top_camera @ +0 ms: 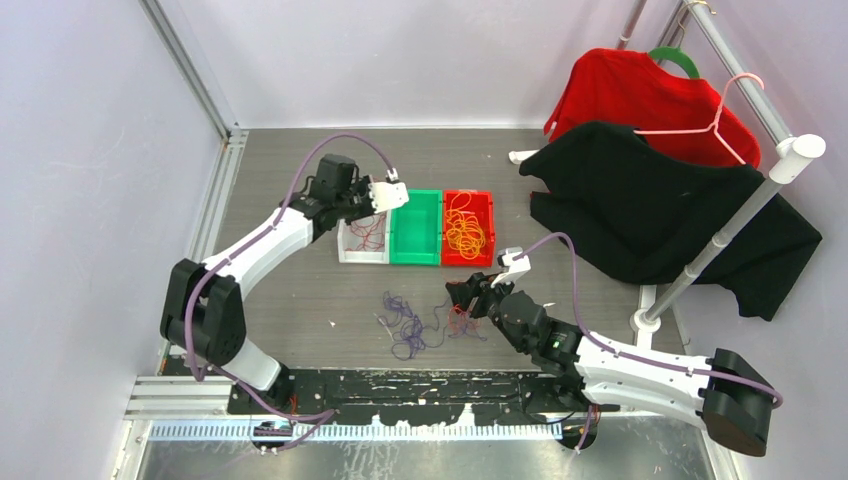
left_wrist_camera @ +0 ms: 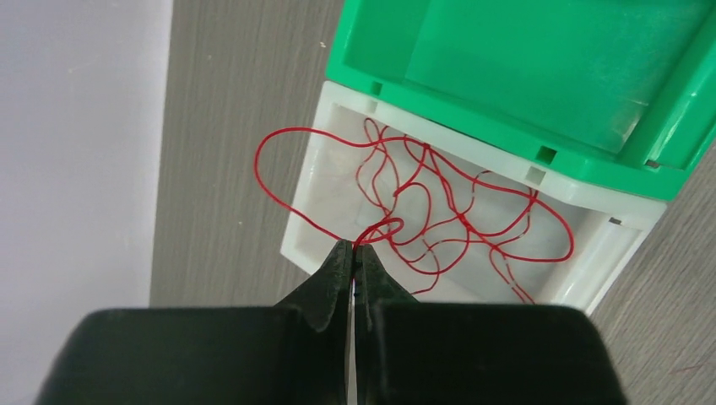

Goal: Untangle the cables

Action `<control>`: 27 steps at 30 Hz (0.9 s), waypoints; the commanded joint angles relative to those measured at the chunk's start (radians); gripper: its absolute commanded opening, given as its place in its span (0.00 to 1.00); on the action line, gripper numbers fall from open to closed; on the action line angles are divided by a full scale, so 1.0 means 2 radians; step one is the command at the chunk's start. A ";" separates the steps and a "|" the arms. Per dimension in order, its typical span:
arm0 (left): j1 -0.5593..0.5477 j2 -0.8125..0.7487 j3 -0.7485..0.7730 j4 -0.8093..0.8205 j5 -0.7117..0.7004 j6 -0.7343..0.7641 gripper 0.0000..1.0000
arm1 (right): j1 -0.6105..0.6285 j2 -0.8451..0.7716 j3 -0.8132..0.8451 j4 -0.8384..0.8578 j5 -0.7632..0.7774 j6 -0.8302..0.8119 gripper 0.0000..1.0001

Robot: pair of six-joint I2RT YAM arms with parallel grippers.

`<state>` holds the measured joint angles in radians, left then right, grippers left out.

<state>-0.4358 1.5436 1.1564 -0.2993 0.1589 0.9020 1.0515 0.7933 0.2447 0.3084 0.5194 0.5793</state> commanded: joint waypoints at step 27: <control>0.035 0.090 0.134 -0.142 0.104 -0.173 0.27 | 0.000 0.001 -0.003 0.025 0.049 0.010 0.60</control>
<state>-0.3878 1.8084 1.3487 -0.4351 0.2474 0.6159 1.0515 0.8303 0.2314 0.3321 0.5758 0.5941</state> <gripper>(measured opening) 0.149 0.602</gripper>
